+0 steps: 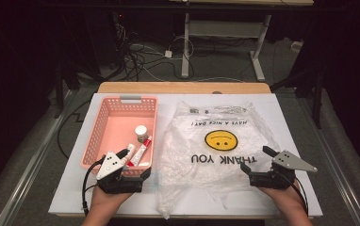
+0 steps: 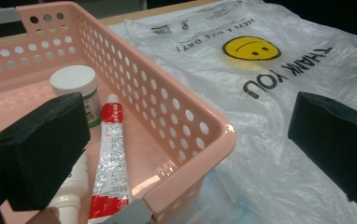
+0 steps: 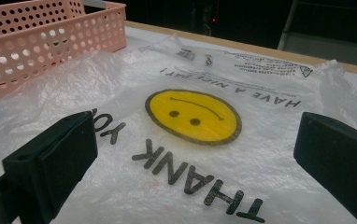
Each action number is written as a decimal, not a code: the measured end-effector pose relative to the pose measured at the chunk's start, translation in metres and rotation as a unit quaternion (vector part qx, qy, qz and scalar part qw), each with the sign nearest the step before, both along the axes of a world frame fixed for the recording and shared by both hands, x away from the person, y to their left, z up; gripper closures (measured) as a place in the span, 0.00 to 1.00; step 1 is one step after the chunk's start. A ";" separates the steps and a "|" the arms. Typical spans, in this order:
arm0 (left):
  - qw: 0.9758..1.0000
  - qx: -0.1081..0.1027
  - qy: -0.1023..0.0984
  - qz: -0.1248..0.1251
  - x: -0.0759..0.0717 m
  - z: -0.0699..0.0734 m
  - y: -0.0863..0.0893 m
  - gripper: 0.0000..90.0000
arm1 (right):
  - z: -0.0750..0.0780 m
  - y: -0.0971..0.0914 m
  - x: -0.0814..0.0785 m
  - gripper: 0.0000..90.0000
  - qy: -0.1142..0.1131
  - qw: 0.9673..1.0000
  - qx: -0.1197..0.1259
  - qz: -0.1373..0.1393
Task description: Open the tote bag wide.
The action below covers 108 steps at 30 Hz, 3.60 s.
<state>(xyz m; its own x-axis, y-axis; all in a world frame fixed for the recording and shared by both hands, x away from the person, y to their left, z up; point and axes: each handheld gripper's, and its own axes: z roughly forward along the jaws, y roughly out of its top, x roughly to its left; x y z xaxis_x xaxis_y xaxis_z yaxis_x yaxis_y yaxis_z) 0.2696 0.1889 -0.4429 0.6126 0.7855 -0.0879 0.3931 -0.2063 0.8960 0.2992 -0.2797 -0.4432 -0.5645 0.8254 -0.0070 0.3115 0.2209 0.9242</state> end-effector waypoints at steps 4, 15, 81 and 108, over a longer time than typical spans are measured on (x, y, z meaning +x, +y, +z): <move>1.000 -0.006 0.000 0.006 0.000 0.001 0.001 0.00 | 0.000 0.001 -0.001 0.00 -0.002 1.000 -0.001 0.003; 1.000 -0.007 -0.001 0.006 0.001 0.003 0.002 0.00 | 0.001 -0.001 -0.001 0.00 -0.006 1.000 -0.002 0.003; 1.000 0.000 0.016 -0.015 -0.004 0.010 -0.002 0.00 | 0.009 -0.076 0.134 0.20 0.081 0.992 -0.008 -0.093; 1.000 0.002 0.021 -0.016 -0.003 0.011 -0.005 0.00 | -0.032 -0.063 0.204 1.00 0.188 0.979 -0.050 -0.061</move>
